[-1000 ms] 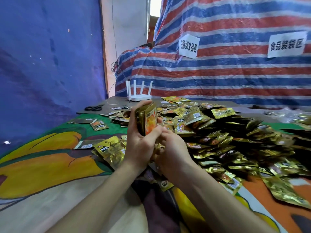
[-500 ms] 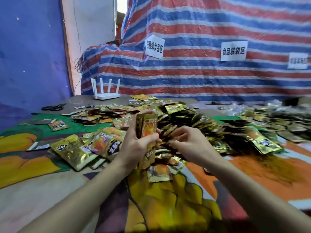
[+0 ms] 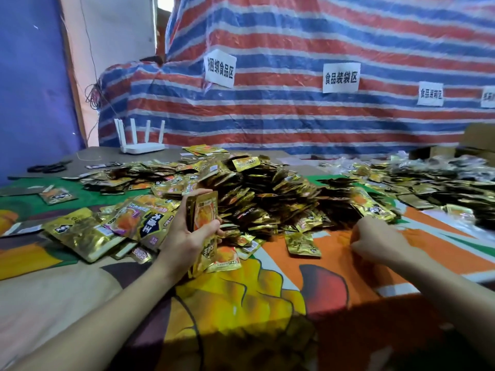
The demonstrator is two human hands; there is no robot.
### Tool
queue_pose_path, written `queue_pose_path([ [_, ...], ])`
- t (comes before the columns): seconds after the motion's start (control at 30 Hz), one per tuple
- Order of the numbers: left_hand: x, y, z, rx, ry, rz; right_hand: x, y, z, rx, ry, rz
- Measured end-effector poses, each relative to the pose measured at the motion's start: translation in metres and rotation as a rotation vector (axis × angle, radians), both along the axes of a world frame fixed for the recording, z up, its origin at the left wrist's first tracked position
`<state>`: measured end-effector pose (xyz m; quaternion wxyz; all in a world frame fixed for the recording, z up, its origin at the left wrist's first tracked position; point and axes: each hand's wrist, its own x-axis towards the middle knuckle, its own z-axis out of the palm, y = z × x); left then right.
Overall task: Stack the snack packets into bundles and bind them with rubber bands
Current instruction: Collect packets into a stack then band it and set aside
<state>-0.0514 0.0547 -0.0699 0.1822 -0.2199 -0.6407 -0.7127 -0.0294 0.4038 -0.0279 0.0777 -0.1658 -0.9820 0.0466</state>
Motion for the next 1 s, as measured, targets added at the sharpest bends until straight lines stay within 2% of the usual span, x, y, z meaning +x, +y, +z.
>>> queue_pose_path([
  [0.17,-0.001,-0.001,0.000,0.006,-0.034,-0.016,-0.002,-0.001,0.003,0.021,0.049,-0.036],
  [0.27,-0.002,-0.003,0.001,0.067,-0.094,-0.037,-0.001,-0.002,0.009,0.054,0.214,-0.078],
  [0.37,-0.004,-0.006,0.003,0.147,-0.184,-0.036,0.001,-0.013,0.021,0.024,0.410,-0.025],
  [0.47,-0.004,-0.010,0.006,0.227,-0.241,-0.013,-0.003,-0.041,0.030,-0.116,0.533,0.125],
  [0.57,-0.005,-0.013,0.009,0.253,-0.265,0.020,-0.012,-0.086,0.030,-0.340,0.597,0.329],
  [0.73,-0.011,-0.022,0.014,0.131,-0.226,0.094,-0.029,-0.179,0.022,-0.714,0.579,0.666],
  [0.87,-0.017,-0.031,0.027,0.087,-0.275,0.112,-0.048,-0.241,0.020,-0.900,0.551,0.783],
  [1.0,-0.027,-0.043,0.028,0.222,-0.282,0.186,-0.065,-0.268,0.010,-1.080,0.596,0.792],
])
